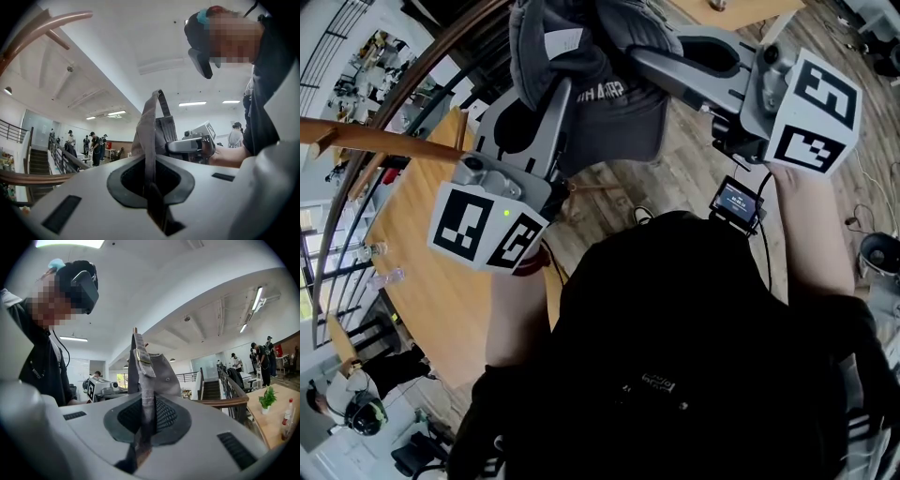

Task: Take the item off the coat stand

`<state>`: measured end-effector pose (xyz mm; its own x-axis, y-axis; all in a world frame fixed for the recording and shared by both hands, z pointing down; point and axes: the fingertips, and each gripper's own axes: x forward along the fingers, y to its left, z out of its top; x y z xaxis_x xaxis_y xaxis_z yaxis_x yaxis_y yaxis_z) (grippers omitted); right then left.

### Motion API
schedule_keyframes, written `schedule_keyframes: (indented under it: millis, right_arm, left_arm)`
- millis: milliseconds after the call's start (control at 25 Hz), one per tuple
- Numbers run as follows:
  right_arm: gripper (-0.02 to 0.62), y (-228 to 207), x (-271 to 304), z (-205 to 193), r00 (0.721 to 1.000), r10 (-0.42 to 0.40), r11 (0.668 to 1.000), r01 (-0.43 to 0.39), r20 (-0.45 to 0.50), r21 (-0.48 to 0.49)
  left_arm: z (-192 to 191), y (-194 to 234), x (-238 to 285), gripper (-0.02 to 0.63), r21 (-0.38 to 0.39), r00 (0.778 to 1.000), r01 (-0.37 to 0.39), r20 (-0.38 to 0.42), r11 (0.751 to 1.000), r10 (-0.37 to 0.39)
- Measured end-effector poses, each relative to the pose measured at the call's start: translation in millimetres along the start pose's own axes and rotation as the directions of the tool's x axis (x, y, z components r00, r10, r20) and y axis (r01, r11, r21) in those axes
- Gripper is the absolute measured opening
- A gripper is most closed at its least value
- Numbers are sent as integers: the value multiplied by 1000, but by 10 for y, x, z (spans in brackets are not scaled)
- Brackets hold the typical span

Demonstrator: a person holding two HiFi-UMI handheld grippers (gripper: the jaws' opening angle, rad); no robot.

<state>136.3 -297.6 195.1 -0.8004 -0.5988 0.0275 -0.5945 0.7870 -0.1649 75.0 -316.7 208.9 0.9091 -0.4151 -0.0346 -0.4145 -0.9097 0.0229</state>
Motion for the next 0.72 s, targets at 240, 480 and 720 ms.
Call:
schedule_keyframes:
  millis: [240,480,720]
  right_arm:
    - [31,-33,-82,-53,1000,0,1000,0,4,7]
    - [31,-36,89,-57,1000,11,1000,-11,3,1]
    - [31,-5,-517,153,1000,6,1000,-6,7,0]
  left_arm:
    - [-68,-54,72,18,-4,1000,6,-15,1000,-6]
    - [-84,101,-17,18,-11,1000,-4,-21,1000,3]
    - [132,-430,277,18,-4,1000,6,-19,1000,-6]
